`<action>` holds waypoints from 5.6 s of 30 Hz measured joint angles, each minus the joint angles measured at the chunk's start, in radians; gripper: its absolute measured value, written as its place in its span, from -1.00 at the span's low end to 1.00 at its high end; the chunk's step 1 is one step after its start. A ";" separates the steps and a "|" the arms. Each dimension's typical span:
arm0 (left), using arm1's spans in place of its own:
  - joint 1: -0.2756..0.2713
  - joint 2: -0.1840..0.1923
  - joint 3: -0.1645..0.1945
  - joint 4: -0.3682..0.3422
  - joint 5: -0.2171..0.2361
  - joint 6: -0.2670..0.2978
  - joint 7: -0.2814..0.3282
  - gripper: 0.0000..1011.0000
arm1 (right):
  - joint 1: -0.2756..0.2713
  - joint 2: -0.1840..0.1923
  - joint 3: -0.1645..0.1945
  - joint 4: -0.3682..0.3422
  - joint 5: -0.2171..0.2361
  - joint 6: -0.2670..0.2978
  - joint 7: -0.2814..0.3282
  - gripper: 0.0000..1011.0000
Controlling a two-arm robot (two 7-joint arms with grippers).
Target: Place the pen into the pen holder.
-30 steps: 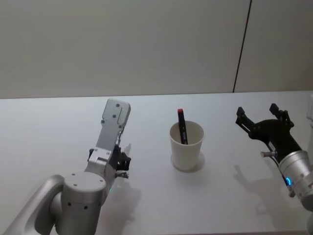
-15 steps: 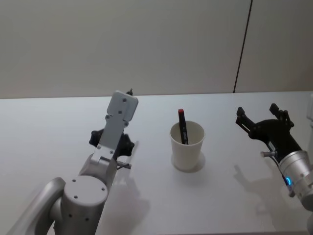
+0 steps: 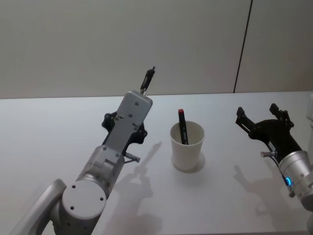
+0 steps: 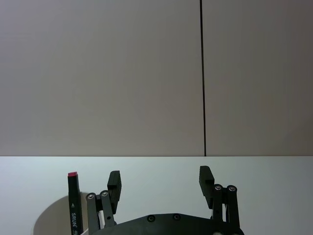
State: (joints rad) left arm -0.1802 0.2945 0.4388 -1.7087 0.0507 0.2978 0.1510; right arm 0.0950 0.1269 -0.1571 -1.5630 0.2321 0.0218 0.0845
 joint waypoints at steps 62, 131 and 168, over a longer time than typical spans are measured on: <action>-0.286 -0.061 -0.031 0.478 -0.049 -0.976 -0.762 -0.75 | -0.010 0.010 0.004 -0.018 0.031 -0.011 0.056 0.98; -0.311 -0.070 -0.029 0.513 -0.063 -1.025 -0.813 -0.75 | -0.120 0.186 0.091 -0.197 0.508 -0.072 0.566 0.98; -0.311 -0.070 -0.029 0.513 -0.063 -1.025 -0.813 -0.75 | -0.094 0.123 0.024 -0.249 0.557 -0.003 0.424 0.18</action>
State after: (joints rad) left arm -0.4908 0.2247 0.4093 -1.1957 -0.0118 -0.7268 -0.6619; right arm 0.0013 0.2502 -0.1334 -1.8119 0.7892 0.0185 0.5087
